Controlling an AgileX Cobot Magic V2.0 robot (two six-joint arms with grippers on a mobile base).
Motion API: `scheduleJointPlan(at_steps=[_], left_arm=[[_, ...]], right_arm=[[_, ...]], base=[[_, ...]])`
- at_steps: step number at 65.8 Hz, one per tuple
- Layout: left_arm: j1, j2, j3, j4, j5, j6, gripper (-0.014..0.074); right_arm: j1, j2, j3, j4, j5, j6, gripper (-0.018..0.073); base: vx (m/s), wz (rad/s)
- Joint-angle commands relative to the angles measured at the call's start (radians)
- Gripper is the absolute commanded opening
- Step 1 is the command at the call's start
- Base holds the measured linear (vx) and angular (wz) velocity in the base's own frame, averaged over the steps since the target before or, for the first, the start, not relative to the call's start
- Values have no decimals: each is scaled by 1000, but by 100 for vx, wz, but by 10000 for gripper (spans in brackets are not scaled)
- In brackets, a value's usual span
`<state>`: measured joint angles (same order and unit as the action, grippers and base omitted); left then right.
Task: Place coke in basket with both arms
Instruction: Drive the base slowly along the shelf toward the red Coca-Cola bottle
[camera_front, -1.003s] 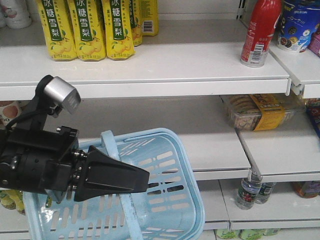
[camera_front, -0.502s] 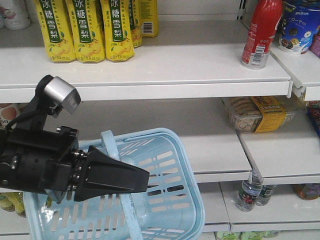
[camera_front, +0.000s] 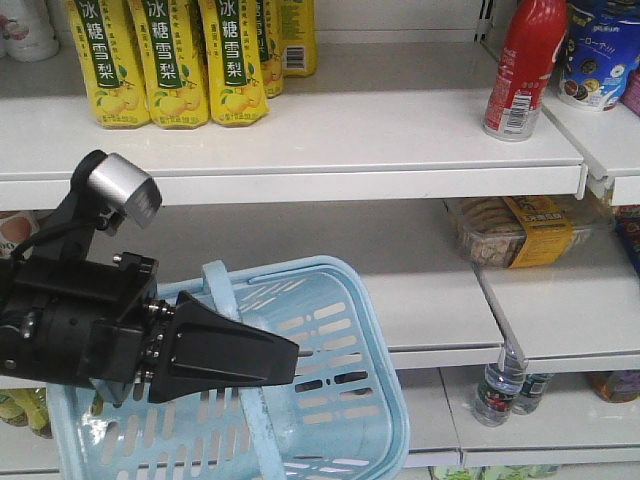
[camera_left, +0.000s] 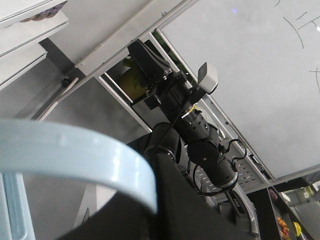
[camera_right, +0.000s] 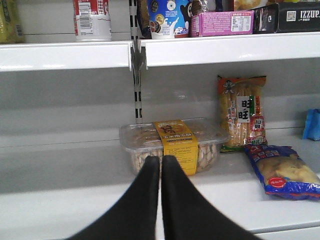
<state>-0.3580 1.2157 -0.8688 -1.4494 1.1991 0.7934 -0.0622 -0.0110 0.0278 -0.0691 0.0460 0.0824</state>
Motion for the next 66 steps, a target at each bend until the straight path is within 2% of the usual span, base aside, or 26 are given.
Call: scheduleJointPlan(at_steps=[1,66], left_arm=[[-4,-26,-25,-91,44,10,-6],[-4,-26,-25,-91,44,10,-6]], right_arm=[[-6,-13,8,-10,-73,-7,-2],[-6,-13,8,-10,-73,-7,-2]], base=[[1,0],[1,0]])
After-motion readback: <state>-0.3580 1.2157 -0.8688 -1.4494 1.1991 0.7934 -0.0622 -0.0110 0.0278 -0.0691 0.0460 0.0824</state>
